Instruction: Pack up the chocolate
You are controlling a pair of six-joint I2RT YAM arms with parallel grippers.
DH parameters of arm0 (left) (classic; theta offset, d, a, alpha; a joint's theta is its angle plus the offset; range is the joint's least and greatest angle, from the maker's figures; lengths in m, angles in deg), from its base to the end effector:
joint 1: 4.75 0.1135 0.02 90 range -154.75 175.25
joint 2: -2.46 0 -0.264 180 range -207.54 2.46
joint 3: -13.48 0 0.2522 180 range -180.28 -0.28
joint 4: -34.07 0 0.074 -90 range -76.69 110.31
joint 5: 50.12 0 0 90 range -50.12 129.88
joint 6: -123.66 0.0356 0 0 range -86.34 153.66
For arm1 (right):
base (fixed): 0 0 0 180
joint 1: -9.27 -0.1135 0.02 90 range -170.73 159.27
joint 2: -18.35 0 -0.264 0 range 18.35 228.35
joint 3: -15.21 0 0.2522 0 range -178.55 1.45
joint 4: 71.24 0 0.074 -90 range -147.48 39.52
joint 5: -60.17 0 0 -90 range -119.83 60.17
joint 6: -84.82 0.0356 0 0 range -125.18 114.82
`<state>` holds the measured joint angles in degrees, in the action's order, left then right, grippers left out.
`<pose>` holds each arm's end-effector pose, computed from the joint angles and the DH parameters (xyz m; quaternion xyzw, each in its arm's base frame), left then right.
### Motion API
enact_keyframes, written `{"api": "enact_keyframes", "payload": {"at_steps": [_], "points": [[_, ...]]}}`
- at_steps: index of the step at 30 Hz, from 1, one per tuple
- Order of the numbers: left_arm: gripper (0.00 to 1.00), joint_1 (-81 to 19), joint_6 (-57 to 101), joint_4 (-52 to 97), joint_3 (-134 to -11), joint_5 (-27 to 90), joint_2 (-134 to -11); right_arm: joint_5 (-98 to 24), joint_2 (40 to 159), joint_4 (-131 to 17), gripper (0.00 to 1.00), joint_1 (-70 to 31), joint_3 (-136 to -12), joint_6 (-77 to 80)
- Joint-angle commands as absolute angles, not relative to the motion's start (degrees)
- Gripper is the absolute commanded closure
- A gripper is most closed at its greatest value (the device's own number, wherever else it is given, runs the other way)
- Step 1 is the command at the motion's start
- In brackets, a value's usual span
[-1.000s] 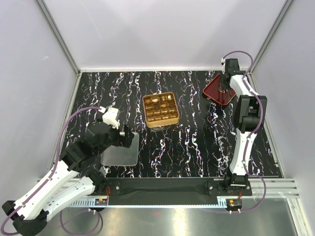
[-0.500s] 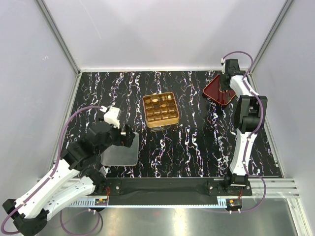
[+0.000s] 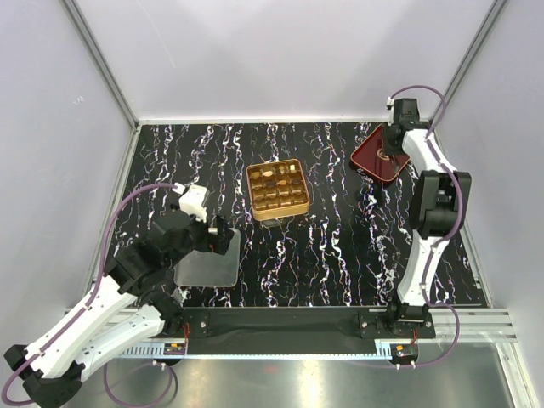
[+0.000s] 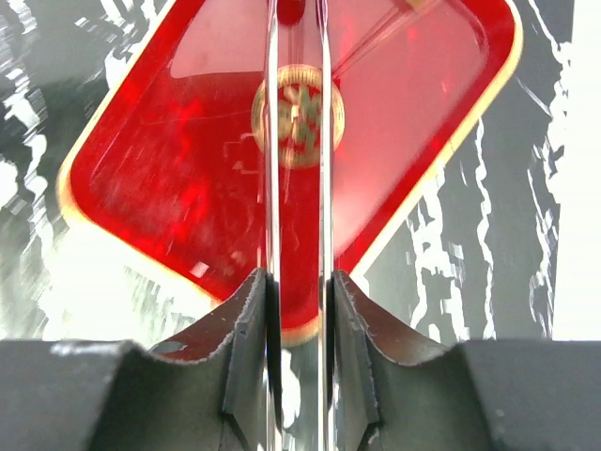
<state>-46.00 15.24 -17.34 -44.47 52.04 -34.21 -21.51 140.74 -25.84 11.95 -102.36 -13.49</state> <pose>0.1082 -0.0849 0.3081 0.1187 0.8551 -0.1672 0.4761 0.4818 -0.0277 0.2313 -0.0214 0.9380 -0.1004 0.3312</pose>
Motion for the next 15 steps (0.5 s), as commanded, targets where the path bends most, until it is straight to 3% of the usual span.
{"api": "enact_keyframes", "payload": {"at_steps": [1,5,9,15], "points": [[0.01,-46.32,16.08,-14.58,-44.58,50.78,-32.87,-22.62,129.90,-23.04,0.70,11.82,-100.69,-9.49],[0.01,-46.23,16.08,-14.67,-44.40,51.04,-31.47,-21.22,124.54,-17.94,0.72,9.28,-97.09,-6.07],[0.01,-46.23,16.08,-14.93,-44.40,52.18,-30.15,-18.75,117.34,-13.10,0.72,-0.19,-95.41,-1.50],[0.01,-46.23,15.64,-15.46,-44.93,55.26,-28.83,-27.01,107.14,-14.49,0.71,-12.25,-87.25,8.61]]}}
